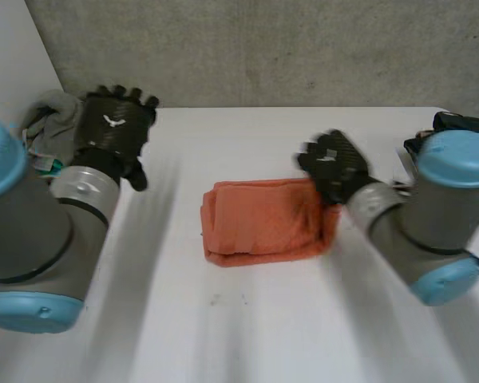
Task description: Fold the laundry.
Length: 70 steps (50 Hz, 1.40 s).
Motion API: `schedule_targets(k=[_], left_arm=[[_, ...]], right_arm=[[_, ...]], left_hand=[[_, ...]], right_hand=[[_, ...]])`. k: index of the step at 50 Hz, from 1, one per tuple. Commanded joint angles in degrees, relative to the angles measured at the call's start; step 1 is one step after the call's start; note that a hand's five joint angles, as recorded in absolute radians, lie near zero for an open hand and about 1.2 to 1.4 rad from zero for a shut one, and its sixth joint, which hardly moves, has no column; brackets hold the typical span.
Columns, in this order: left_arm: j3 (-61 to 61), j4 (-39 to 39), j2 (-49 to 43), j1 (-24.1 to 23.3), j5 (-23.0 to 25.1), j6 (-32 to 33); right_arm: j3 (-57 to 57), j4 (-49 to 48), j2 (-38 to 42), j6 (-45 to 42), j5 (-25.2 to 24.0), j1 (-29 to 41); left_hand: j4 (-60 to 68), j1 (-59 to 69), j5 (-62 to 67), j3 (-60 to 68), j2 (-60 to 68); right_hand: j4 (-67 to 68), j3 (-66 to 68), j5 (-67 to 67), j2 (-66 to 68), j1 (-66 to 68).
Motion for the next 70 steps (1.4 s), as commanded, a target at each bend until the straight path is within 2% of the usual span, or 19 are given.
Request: schedule_targets(k=[1, 4, 5, 6, 8, 10, 11, 14, 15, 17, 18, 21, 37, 45, 49, 55, 60, 64, 70], left_arm=[[-2.1, 0.5, 1.5, 2.3, 0.0, -0.1], [-2.2, 0.6, 1.1, 2.3, -0.1, -0.2], [-2.0, 0.8, 0.8, 2.2, -0.1, -0.2], [-1.6, 1.0, 0.5, 2.2, -0.1, -0.3], [-0.7, 2.1, -1.3, 1.8, -0.1, -1.4], [0.3, 3.0, -3.0, 1.4, 0.0, -2.7], [1.1, 3.4, -3.9, 1.1, 0.0, -3.4], [5.1, 4.0, -7.6, -0.7, -0.1, -6.4], [7.3, 4.0, -9.9, -1.8, -0.2, -7.8], [9.8, 3.8, -12.1, -2.8, -0.2, -9.1], [11.8, 3.6, -14.3, -3.9, -0.1, -10.1], [14.1, 3.4, -17.3, -5.3, 0.1, -10.9], [15.9, -6.9, -26.8, -5.9, 0.7, -10.9], [16.7, -11.3, -29.4, -5.7, 1.1, -9.8], [17.5, -13.5, -29.9, -5.7, 1.4, -9.0], [17.8, -13.5, -28.6, -5.3, 3.9, -8.7], [19.0, -13.9, -23.0, -4.3, 8.4, -8.9], [19.0, -14.3, -14.8, -2.9, 14.4, -9.4], [18.9, -20.9, -6.8, -0.8, 27.1, -12.2]], right_arm=[[-6.0, -6.2, 8.5, -0.2, -9.0, 15.8], [-6.5, -6.7, 11.4, 0.5, -11.3, 17.5], [-6.6, -6.5, 11.7, 0.6, -11.2, 17.5], [-6.6, -6.3, 11.6, 1.0, -9.6, 17.7], [-6.6, -5.7, 10.9, 3.5, -4.4, 17.4], [-6.7, -5.1, 10.5, 6.8, 0.7, 17.1], [-6.4, -4.3, 9.4, 12.5, 5.2, 16.0], [-5.5, -2.5, 5.6, 23.7, 9.8, 13.5], [-4.9, -0.3, 1.6, 33.0, 9.9, 11.8], [-4.5, 1.5, -0.7, 38.5, 8.8, 10.7], [-4.6, 4.2, -2.2, 44.6, 6.6, 9.2], [-6.1, 8.9, -1.6, 50.8, 2.1, 4.5], [-24.7, 22.0, 16.2, 49.3, -4.1, 2.0], [-30.8, 26.4, 24.1, 38.7, -2.2, 3.7], [-31.7, 28.0, 26.0, 33.4, 1.2, 4.1], [-29.2, 26.9, 20.3, 31.7, 4.1, 4.8], [-22.8, 19.6, 11.5, 31.5, 4.3, 5.4], [-13.8, 11.7, 2.7, 30.6, 4.5, 7.0], [-3.7, 4.5, -0.6, 27.3, 4.5, 10.8]], left_hand=[[0.2, 0.8, -0.8, -0.3, 0.1], [0.2, 0.8, -0.8, -0.3, 0.1], [-0.1, 0.5, -1.2, -0.6, -0.3], [0.0, 0.6, -1.0, -0.5, -0.1], [0.2, 0.8, -0.8, -0.3, 0.1], [0.2, 0.8, -0.8, -0.3, 0.1], [0.2, 0.8, -0.8, -0.3, 0.1], [0.5, 1.1, -0.5, 0.0, 0.4], [0.7, 1.3, -0.3, 0.2, 0.6], [0.9, 1.5, -0.2, 0.4, 0.7], [1.0, 1.6, 0.0, 0.5, 0.9], [1.2, 1.8, 0.2, 0.7, 1.1], [1.0, 1.6, 0.0, 0.5, 0.9], [3.2, 3.8, 2.2, 2.7, 3.1], [3.2, 3.8, 2.2, 2.7, 3.1], [3.1, 3.6, 2.0, 2.6, 2.9], [3.2, 3.8, 2.2, 2.7, 3.1], [3.4, 4.0, 2.4, 2.9, 3.3], [4.2, 4.8, 3.2, 3.7, 4.1]], right_hand=[[11.7, 12.0, 13.5, 12.5, 24.5], [11.7, 12.0, 13.5, 12.5, 24.5], [3.0, 3.2, 4.7, 3.7, 15.7], [-34.6, -34.3, -32.9, -33.8, -21.8], [-58.3, -58.0, -56.5, -57.5, -45.5], [-58.3, -58.0, -56.5, -57.5, -45.5], [-58.3, -58.0, -56.5, -57.5, -45.5], [-58.3, -58.0, -56.5, -57.5, -45.5], [-58.3, -58.0, -56.5, -57.5, -45.5], [-58.3, -58.0, -56.5, -57.5, -45.5], [-58.3, -58.0, -56.5, -57.5, -45.5], [-58.3, -58.0, -56.5, -57.5, -45.5], [-58.3, -58.0, -56.5, -57.5, -45.5], [-57.2, -56.9, -55.5, -56.4, -44.4], [-56.3, -56.1, -54.6, -55.6, -43.6], [-54.5, -54.2, -52.8, -53.7, -41.7], [-58.3, -58.0, -56.5, -57.5, -45.5], [-58.3, -58.0, -56.5, -57.5, -45.5], [-58.3, -58.0, -56.5, -57.5, -45.5]])
